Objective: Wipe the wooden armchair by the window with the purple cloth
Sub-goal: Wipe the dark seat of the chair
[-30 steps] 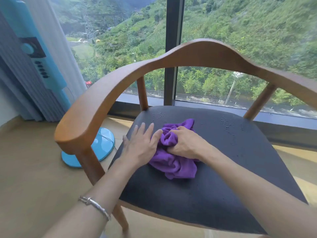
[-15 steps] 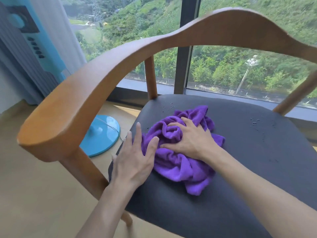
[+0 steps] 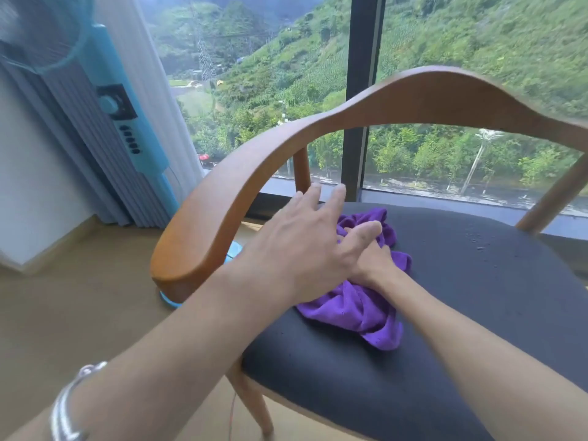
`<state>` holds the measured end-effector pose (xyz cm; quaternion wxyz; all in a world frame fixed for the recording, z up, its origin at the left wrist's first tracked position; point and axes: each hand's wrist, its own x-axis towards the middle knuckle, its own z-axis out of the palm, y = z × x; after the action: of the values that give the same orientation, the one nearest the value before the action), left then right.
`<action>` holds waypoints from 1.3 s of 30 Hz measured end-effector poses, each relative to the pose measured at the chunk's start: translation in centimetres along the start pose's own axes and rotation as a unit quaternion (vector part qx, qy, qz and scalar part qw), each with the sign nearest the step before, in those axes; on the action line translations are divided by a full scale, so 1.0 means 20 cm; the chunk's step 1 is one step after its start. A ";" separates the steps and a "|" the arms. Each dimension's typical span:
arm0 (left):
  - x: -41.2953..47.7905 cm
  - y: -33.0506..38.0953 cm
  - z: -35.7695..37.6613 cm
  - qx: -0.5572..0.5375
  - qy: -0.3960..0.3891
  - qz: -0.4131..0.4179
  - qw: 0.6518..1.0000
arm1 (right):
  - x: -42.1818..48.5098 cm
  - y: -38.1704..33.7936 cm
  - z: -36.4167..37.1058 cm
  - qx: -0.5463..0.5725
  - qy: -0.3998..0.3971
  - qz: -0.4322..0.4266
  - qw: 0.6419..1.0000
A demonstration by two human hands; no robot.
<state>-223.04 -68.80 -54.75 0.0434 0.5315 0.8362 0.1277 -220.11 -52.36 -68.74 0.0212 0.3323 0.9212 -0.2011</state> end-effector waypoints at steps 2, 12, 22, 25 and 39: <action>0.03 -0.02 -0.12 0.037 0.001 0.022 0.999 | -0.05 -0.01 0.01 0.002 -0.002 -0.007 1.000; 0.32 -0.57 -0.36 0.105 -0.096 -0.060 0.988 | -0.25 -0.22 0.07 0.008 -0.036 -0.048 0.998; 0.58 -0.61 -0.13 0.074 -0.045 -0.009 0.996 | -0.31 -0.40 0.22 -0.023 -0.042 -0.083 0.995; 0.56 -0.62 -0.14 0.075 -0.030 0.024 0.996 | -0.18 -0.37 0.21 -0.019 -0.012 -0.071 0.997; 0.52 -0.62 -0.17 0.040 -0.041 0.069 0.996 | 0.41 -0.18 0.04 0.005 0.035 0.016 0.999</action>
<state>-239.03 -64.97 -54.10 0.0478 0.5944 0.7992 0.0749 -228.91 -50.26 -69.67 -0.0095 0.3538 0.9151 -0.1932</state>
